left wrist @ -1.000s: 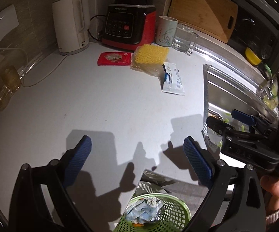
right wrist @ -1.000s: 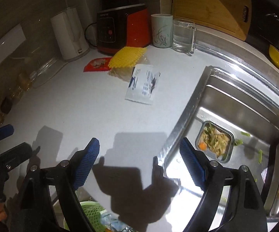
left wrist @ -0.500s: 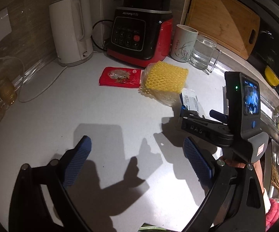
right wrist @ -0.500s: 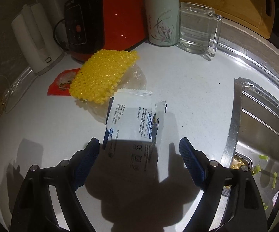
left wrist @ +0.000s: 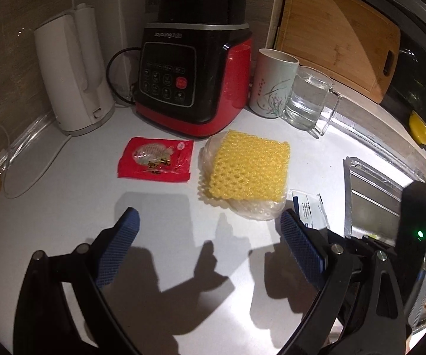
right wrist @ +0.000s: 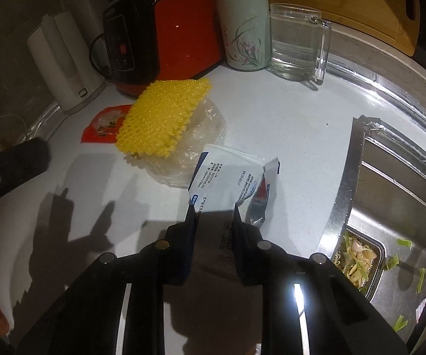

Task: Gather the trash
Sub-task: 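Grasp the yellow foam net with the left tool while the right tool grasps the white sachet, then carry yellow foam net and white sachet over the green basket and open both tools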

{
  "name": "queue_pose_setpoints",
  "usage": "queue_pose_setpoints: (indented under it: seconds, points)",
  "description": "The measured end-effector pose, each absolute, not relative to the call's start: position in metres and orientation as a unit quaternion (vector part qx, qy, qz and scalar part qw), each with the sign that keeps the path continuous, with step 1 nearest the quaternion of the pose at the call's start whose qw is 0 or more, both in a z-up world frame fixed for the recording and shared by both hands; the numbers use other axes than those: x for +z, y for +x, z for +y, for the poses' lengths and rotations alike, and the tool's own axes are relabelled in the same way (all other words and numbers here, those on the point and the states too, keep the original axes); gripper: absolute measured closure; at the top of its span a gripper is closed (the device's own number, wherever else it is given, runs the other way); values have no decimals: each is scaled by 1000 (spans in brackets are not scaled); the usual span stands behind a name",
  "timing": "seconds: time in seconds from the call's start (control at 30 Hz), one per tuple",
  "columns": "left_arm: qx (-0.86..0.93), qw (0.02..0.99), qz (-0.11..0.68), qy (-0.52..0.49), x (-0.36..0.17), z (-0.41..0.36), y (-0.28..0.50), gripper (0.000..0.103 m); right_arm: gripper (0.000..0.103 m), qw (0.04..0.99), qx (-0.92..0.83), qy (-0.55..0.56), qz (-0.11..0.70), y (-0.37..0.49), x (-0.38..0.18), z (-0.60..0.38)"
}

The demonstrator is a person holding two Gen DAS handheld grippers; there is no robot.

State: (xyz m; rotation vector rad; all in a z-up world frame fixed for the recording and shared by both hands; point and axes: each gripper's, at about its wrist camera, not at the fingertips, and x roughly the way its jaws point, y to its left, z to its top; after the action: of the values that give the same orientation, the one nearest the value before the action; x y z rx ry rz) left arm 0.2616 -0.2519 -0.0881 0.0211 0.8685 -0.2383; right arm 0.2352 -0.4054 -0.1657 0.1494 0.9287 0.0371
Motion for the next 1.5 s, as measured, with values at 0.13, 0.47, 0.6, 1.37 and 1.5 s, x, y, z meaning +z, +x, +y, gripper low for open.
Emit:
queue_pose_setpoints:
  seconds: [0.13, 0.47, 0.6, 1.37, 1.5]
  points:
    - [-136, 899, 417, 11, -93, -282, 281, 11, 80, 896, 27, 78, 436, 220, -155, -417]
    - [-130, 882, 450, 46, -128, -335, 322, 24, 80, 896, 30, 98, 431, 191, -151, -458]
    - [-126, 872, 472, 47, -141, -337, 330, 43, 80, 896, 30, 109, 430, 187, -152, -469]
    - [-144, 876, 461, -18, -108, -288, 308, 80, 80, 899, 53, 112, 419, 169, -143, -451]
    - [-144, 880, 453, -8, -99, -281, 288, 80, 80, 901, 53, 105, 417, 160, -137, -443]
